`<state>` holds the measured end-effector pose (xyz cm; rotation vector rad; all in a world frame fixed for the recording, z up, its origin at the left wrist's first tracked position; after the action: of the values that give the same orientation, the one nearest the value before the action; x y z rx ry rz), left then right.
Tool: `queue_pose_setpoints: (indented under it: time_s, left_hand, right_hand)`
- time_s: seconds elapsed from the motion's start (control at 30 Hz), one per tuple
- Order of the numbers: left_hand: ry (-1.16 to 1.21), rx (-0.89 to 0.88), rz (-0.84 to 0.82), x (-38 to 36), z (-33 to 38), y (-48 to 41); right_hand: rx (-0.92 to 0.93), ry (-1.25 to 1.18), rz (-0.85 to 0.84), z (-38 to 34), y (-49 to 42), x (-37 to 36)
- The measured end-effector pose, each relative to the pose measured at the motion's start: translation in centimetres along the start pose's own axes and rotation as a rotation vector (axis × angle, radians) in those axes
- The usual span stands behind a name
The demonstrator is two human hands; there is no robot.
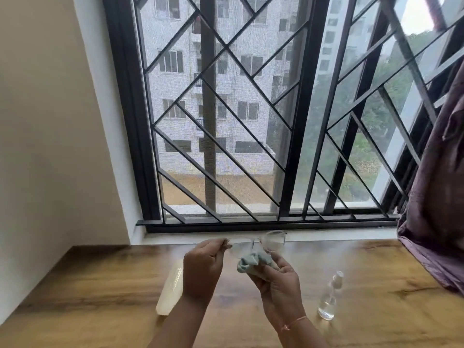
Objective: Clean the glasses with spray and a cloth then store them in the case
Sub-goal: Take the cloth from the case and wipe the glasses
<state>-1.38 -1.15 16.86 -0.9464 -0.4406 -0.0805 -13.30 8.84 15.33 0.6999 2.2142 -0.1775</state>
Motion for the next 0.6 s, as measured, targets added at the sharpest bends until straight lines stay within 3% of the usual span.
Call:
queue_pose_setpoints:
  time_s: [0.27, 0.6]
  left_hand:
    - [-0.015, 0.049, 0.045, 0.5, -1.5, -0.3]
    - [-0.031, -0.088, -0.008, 0.4, -0.8, 0.3]
  right_hand:
    - [0.097, -0.102, 0.058, -2.6, -0.1, 1.9]
    - [0.086, -0.04, 0.118, -2.5, -0.8, 0.2]
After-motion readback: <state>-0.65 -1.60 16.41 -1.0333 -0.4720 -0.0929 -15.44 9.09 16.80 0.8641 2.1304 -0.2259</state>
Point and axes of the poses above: each hand's wrist, its own y-axis away from the middle knuckle, its own x-axis out of the back of the hand, z = x × y, the point moved 1 cm from there along -y, towards the middle knuckle, and after that the axes turned 2 degrees about -x, right-handed, at the moved point
